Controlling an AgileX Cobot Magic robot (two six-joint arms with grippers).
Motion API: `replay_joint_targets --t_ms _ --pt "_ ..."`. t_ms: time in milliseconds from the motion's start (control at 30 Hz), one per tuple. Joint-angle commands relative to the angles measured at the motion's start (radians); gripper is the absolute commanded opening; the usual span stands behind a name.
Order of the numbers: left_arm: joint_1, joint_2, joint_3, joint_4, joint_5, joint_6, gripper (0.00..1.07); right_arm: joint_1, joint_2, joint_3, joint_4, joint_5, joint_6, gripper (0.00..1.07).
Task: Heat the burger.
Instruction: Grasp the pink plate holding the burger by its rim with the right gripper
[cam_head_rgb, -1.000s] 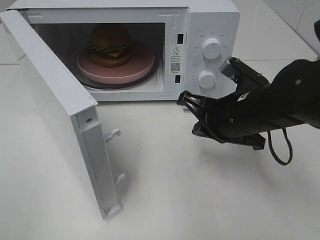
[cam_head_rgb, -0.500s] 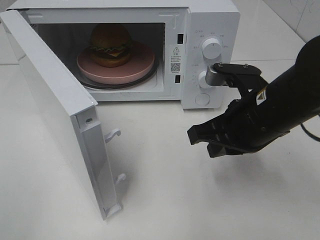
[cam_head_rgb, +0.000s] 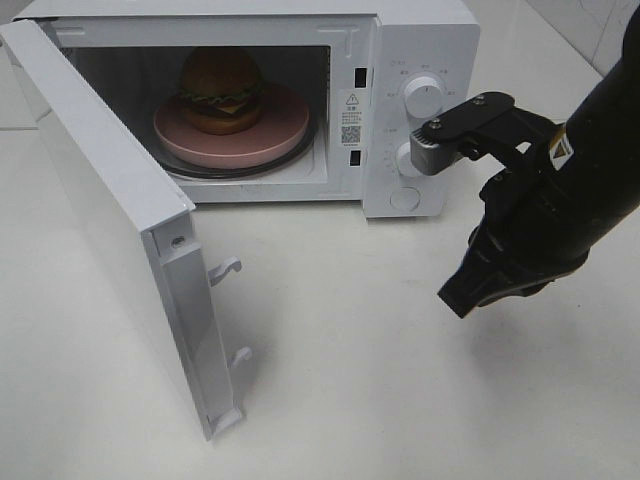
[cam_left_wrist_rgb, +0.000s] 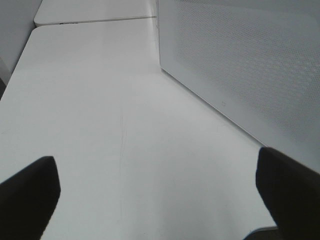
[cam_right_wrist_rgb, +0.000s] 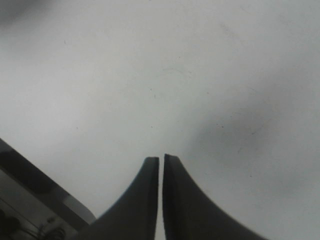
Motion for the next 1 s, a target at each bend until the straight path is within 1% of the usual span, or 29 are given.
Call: replay_joint_targets --t_ms 33,67,133,167,200,233,267,300,333,367,400,433,467,500,533,600,633,667,700,733,767,800,833,867,900,933,967,1000 --pt "0.000 -0.004 0.002 -0.001 -0.015 0.000 1.00 -0.005 -0.009 -0.033 -0.039 0.064 -0.242 0.08" --pt "0.000 -0.004 0.002 -0.001 -0.015 0.000 1.00 -0.005 -0.009 -0.033 -0.039 0.064 -0.242 0.08" --pt "0.000 -0.004 0.002 -0.001 -0.015 0.000 1.00 -0.005 -0.009 -0.038 -0.042 0.074 -0.400 0.09" --pt "0.000 -0.004 0.002 -0.001 -0.015 0.000 1.00 -0.005 -0.009 -0.038 -0.042 0.074 -0.400 0.09" --pt "0.000 -0.004 0.002 -0.001 -0.015 0.000 1.00 -0.005 -0.009 -0.038 -0.042 0.073 -0.458 0.09" --pt "0.000 -0.004 0.002 -0.001 -0.015 0.000 1.00 -0.005 -0.009 -0.038 -0.042 0.068 -0.568 0.10" --pt "0.000 -0.004 0.002 -0.001 -0.015 0.000 1.00 -0.005 -0.009 -0.038 -0.042 0.068 -0.568 0.10" --pt "0.000 -0.004 0.002 -0.001 -0.015 0.000 1.00 -0.005 -0.009 -0.038 -0.042 0.068 -0.693 0.11" --pt "0.000 -0.004 0.002 -0.001 -0.015 0.000 1.00 -0.005 -0.009 -0.038 -0.042 0.069 -0.755 0.11" --pt "0.000 -0.004 0.002 -0.001 -0.015 0.000 1.00 -0.005 -0.009 -0.038 -0.042 0.069 -0.755 0.11" --pt "0.000 -0.004 0.002 -0.001 -0.015 0.000 1.00 -0.005 -0.009 -0.038 -0.043 0.067 -0.871 0.11" --pt "0.000 -0.004 0.002 -0.001 -0.015 0.000 1.00 -0.005 -0.009 -0.038 -0.045 0.064 -0.933 0.12" --pt "0.000 -0.004 0.002 -0.001 -0.015 0.000 1.00 -0.005 -0.009 -0.038 -0.045 0.064 -0.933 0.12" --pt "0.000 -0.004 0.002 -0.001 -0.015 0.000 1.00 -0.004 -0.009 -0.038 -0.045 0.055 -1.011 0.15" --pt "0.000 -0.004 0.002 -0.001 -0.015 0.000 1.00 -0.004 -0.009 -0.038 -0.045 0.055 -1.011 0.15" --pt "0.000 -0.004 0.002 -0.001 -0.015 0.000 1.00 -0.003 -0.009 -0.038 -0.050 0.033 -1.030 0.26" --pt "0.000 -0.004 0.002 -0.001 -0.015 0.000 1.00 -0.003 -0.009 -0.038 -0.050 0.033 -1.030 0.26" --pt "0.000 -0.004 0.002 -0.001 -0.015 0.000 1.00 -0.002 -0.009 -0.038 -0.058 0.015 -1.013 0.38" --pt "0.000 -0.004 0.002 -0.001 -0.015 0.000 1.00 -0.002 -0.009 -0.038 -0.060 0.008 -0.998 0.46" --pt "0.000 -0.004 0.002 -0.001 -0.015 0.000 1.00 -0.002 -0.009 -0.038 -0.060 0.008 -0.998 0.46" --pt "0.000 -0.004 0.002 -0.001 -0.015 0.000 1.00 -0.002 -0.009 -0.038 -0.059 -0.011 -0.966 0.61" --pt "0.000 -0.004 0.002 -0.001 -0.015 0.000 1.00 -0.002 -0.009 -0.038 -0.059 -0.011 -0.966 0.61" --pt "0.000 -0.004 0.002 -0.001 -0.015 0.000 1.00 -0.002 -0.009 -0.038 -0.059 -0.026 -0.921 0.77" --pt "0.000 -0.004 0.002 -0.001 -0.015 0.000 1.00 -0.002 -0.009 -0.038 -0.060 -0.035 -0.886 0.85" --pt "0.000 -0.004 0.002 -0.001 -0.015 0.000 1.00 -0.002 -0.009 -0.038 -0.066 -0.051 -0.834 0.98" --pt "0.000 -0.004 0.002 -0.001 -0.015 0.000 1.00 -0.002 -0.009 -0.038 -0.066 -0.051 -0.834 0.98" --pt "0.000 -0.004 0.002 -0.001 -0.015 0.000 1.00 -0.002 -0.009 -0.038 -0.073 -0.056 -0.825 1.01" --pt "0.000 -0.004 0.002 -0.001 -0.015 0.000 1.00 -0.002 -0.009 -0.038 -0.073 -0.056 -0.825 1.01"
